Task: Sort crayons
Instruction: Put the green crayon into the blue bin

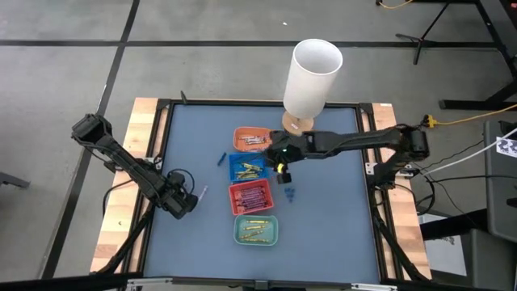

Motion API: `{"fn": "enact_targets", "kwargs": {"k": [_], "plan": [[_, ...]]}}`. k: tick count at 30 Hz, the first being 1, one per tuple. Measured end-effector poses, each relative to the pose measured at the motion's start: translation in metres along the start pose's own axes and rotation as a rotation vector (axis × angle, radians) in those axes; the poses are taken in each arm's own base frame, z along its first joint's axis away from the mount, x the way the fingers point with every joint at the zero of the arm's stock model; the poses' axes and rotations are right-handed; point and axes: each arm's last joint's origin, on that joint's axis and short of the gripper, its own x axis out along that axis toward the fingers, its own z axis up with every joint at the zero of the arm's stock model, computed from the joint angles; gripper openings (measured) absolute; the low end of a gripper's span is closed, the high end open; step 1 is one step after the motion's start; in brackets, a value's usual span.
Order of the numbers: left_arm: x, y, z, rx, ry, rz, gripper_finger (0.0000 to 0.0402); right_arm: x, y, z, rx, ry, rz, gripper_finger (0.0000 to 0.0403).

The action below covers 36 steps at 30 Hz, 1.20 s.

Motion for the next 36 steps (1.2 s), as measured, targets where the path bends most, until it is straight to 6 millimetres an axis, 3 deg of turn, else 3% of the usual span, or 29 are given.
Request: {"fn": "enact_targets", "kwargs": {"k": [10,19,28,36], "plan": [[-0.001,-0.001,0.000,0.002,-0.010,-0.010,0.0003,-0.091,0.001,-0.003,0.023,-0.017,-0.007,0.0124],[-0.017,-0.016,-0.003,0.062,-0.037,-0.099,0.0002,-0.160,0.018,-0.033,0.107,-0.064,-0.003,0.0124],[-0.047,-0.038,-0.004,0.162,-0.156,-0.246,0.0002,-0.184,0.051,-0.089,0.194,-0.165,-0.081,0.0124],[-0.086,-0.062,0.003,0.255,-0.374,-0.393,0.0002,-0.181,0.063,-0.130,0.263,-0.294,-0.083,0.0124]]}}
